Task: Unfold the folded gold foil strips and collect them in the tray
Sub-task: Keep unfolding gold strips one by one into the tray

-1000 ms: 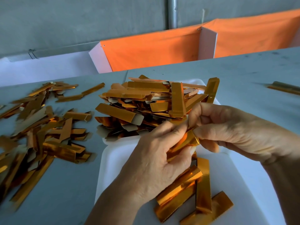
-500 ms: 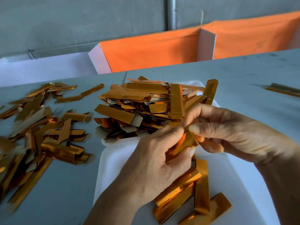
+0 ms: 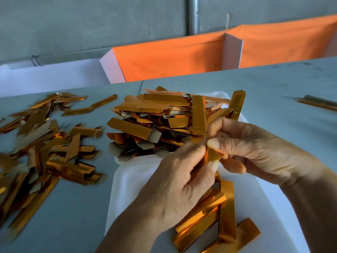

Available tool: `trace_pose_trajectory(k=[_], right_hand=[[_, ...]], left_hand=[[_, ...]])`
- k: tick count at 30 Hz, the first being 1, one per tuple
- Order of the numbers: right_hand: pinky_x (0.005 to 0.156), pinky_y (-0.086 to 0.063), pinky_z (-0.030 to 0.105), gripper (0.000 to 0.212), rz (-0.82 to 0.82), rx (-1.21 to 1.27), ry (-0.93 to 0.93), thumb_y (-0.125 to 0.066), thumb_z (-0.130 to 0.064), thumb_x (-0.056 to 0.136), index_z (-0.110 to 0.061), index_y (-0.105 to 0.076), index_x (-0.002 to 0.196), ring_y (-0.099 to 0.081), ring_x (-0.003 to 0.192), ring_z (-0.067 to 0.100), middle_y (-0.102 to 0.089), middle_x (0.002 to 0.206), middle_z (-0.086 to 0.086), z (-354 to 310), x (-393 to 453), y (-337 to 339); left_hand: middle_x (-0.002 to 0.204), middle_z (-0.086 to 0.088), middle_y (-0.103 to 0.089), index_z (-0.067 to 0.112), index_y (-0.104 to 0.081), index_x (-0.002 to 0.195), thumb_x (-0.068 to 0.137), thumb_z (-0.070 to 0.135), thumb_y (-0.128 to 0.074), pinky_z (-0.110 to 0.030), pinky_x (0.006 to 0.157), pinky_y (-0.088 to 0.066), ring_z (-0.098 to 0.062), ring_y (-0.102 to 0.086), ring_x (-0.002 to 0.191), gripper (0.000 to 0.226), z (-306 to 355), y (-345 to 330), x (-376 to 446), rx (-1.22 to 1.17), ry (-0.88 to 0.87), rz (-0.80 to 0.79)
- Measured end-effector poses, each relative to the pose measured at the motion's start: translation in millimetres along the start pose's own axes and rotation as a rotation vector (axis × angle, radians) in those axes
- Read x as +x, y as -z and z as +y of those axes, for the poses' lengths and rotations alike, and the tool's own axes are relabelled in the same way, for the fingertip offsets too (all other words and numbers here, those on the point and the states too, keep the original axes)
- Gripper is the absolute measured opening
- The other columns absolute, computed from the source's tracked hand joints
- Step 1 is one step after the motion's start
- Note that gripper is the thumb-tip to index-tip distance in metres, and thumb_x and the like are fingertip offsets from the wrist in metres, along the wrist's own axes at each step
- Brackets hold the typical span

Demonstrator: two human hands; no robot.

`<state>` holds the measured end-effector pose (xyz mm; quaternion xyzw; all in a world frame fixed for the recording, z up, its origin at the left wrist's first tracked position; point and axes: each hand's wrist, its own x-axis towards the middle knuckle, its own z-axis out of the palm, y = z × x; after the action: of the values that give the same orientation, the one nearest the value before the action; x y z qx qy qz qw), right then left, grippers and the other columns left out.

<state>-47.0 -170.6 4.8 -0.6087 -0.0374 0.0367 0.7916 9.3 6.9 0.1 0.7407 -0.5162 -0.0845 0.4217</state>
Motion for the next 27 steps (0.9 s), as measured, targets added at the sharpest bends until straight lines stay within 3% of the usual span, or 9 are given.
trace_pose_trajectory(k=[2, 4, 7, 10, 13, 16, 22, 27], right_hand=[[0.038, -0.041, 0.015, 0.009, 0.021, -0.001, -0.004, -0.069, -0.011, 0.077, -0.009, -0.061, 0.079, -0.05, 0.039, 0.008, -0.06, 0.06, 0.003, 0, 0, -2], [0.04, -0.041, 0.016, 0.007, 0.051, -0.071, -0.027, -0.073, -0.016, 0.074, -0.016, -0.066, 0.073, -0.049, 0.041, 0.01, -0.059, 0.06, 0.003, 0, 1, -3], [0.046, -0.043, 0.018, 0.007, 0.065, -0.107, -0.049, -0.072, -0.024, 0.068, -0.02, -0.067, 0.07, -0.05, 0.045, 0.01, -0.057, 0.061, 0.0, -1, 1, -3], [0.048, -0.045, 0.017, 0.013, 0.081, -0.117, -0.079, -0.073, -0.024, 0.066, -0.016, -0.065, 0.072, -0.051, 0.048, 0.01, -0.056, 0.059, 0.003, -1, -1, -3], [0.049, -0.047, 0.018, 0.015, 0.078, -0.164, -0.108, -0.073, -0.025, 0.065, -0.014, -0.067, 0.073, -0.054, 0.051, 0.011, -0.058, 0.058, 0.004, -4, -3, -3], [0.053, -0.049, 0.018, 0.02, 0.115, -0.259, -0.082, -0.072, -0.031, 0.064, -0.014, -0.068, 0.073, -0.058, 0.056, 0.011, -0.06, 0.062, 0.004, -8, -4, -7], [0.054, -0.048, 0.019, 0.021, 0.227, -0.537, 0.016, -0.07, -0.024, 0.067, -0.007, -0.062, 0.077, -0.058, 0.053, 0.009, -0.06, 0.056, -0.003, -11, -1, -17], [0.054, -0.049, 0.017, 0.015, 0.249, -0.618, -0.023, -0.068, -0.022, 0.074, -0.008, -0.066, 0.079, -0.06, 0.052, 0.008, -0.063, 0.056, -0.002, -9, 0, -20]], left_hand=[[0.083, 0.018, -0.046, 0.029, -0.051, 0.101, 0.095, 0.037, -0.041, -0.008, 0.059, -0.039, -0.001, -0.053, 0.076, 0.015, -1, 0, 1, -0.027, 0.006, 0.012], [0.1, 0.018, -0.053, 0.02, -0.054, 0.123, 0.094, 0.038, -0.04, -0.007, 0.07, -0.044, 0.003, -0.056, 0.092, 0.036, -3, 0, 1, -0.028, 0.019, 0.008], [0.12, 0.013, -0.056, 0.023, -0.034, 0.145, 0.094, 0.043, -0.04, -0.012, 0.085, -0.047, 0.003, -0.052, 0.111, 0.055, -7, 1, 0, -0.03, 0.052, -0.01], [0.129, 0.019, -0.054, 0.041, -0.017, 0.146, 0.09, 0.052, -0.042, -0.005, 0.09, -0.04, 0.012, -0.045, 0.117, 0.062, -9, 3, -2, -0.063, 0.105, 0.011], [0.127, 0.022, -0.055, 0.061, -0.004, 0.134, 0.085, 0.06, -0.042, -0.01, 0.095, -0.042, 0.011, -0.046, 0.117, 0.063, -11, 2, -3, -0.038, 0.141, 0.051], [0.123, 0.024, -0.057, 0.056, -0.008, 0.14, 0.082, 0.058, -0.046, -0.018, 0.096, -0.045, 0.008, -0.049, 0.115, 0.07, -12, 1, -3, -0.02, 0.158, 0.068], [0.101, 0.036, -0.054, 0.046, -0.023, 0.143, 0.074, 0.063, -0.045, -0.004, 0.089, -0.042, 0.012, -0.051, 0.108, 0.074, -14, -1, -2, 0.055, 0.143, 0.111], [0.117, 0.022, -0.059, 0.047, -0.023, 0.142, 0.076, 0.062, -0.046, -0.012, 0.088, -0.048, 0.006, -0.054, 0.107, 0.072, -15, -2, -3, 0.096, 0.158, 0.1]])
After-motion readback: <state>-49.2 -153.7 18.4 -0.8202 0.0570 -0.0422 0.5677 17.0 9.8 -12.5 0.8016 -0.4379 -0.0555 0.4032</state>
